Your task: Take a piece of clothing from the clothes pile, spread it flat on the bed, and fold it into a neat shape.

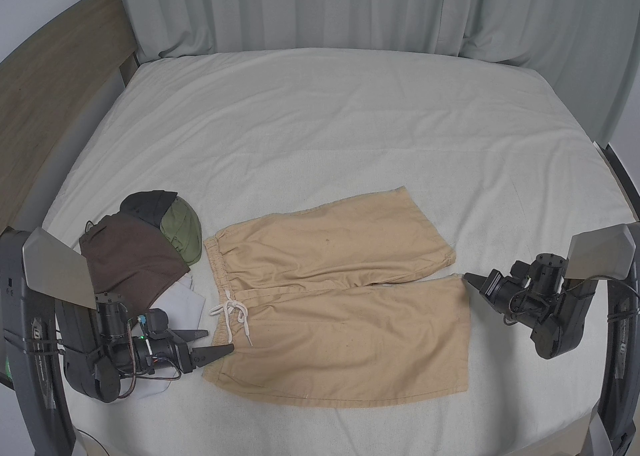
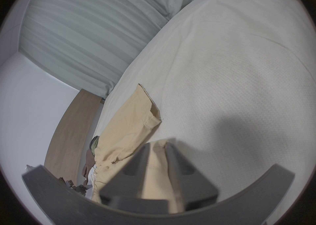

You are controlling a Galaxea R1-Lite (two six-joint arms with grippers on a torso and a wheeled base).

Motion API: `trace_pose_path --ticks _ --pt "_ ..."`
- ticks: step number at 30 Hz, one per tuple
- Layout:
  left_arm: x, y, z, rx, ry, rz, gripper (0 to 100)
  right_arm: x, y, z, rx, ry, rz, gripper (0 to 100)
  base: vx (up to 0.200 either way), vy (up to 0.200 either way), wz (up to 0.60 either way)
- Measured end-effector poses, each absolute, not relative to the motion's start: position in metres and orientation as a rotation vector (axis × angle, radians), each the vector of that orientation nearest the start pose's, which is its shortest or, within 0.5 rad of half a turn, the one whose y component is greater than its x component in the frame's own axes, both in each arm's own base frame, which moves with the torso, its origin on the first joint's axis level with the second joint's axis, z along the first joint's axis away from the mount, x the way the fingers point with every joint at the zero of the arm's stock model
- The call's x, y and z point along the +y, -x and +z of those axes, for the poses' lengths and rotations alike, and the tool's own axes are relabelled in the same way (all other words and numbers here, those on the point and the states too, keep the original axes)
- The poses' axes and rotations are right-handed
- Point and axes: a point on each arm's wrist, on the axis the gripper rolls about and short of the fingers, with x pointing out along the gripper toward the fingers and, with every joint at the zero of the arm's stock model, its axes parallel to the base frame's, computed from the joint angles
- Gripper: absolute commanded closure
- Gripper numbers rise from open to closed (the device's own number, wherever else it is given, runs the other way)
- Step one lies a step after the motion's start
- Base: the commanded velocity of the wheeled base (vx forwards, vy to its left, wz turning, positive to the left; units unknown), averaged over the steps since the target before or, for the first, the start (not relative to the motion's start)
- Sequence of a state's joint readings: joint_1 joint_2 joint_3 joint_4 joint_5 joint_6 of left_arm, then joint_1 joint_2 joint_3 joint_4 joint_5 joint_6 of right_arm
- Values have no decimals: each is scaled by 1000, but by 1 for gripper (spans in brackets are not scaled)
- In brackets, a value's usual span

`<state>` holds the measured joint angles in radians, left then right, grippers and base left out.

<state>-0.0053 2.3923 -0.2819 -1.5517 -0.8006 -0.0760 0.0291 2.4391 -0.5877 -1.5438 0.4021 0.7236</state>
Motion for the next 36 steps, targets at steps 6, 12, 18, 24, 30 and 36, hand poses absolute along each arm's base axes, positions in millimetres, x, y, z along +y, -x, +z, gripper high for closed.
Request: trace_pose_path --ticks 6,12,18,24,30,36 --pt "-17 -275 -35 560 293 -764 0 20 -340 -25 460 -676 330 0 0 0 0" --pt "-17 -273 -35 567 295 -763 0 21 -320 -20 477 -496 439 0 0 0 0" --pt "-15 -265 -36 591 301 -756 0 23 -294 -2 481 -399 519 0 0 0 0" --pt "-12 -252 -39 627 293 -754 0 37 -272 18 475 -364 611 0 0 0 0" --pt "-10 -244 -46 658 282 -750 0 42 -267 25 460 -355 634 0 0 0 0" --pt "-11 -241 -57 699 281 -758 0 43 -266 28 452 -353 638 0 0 0 0"
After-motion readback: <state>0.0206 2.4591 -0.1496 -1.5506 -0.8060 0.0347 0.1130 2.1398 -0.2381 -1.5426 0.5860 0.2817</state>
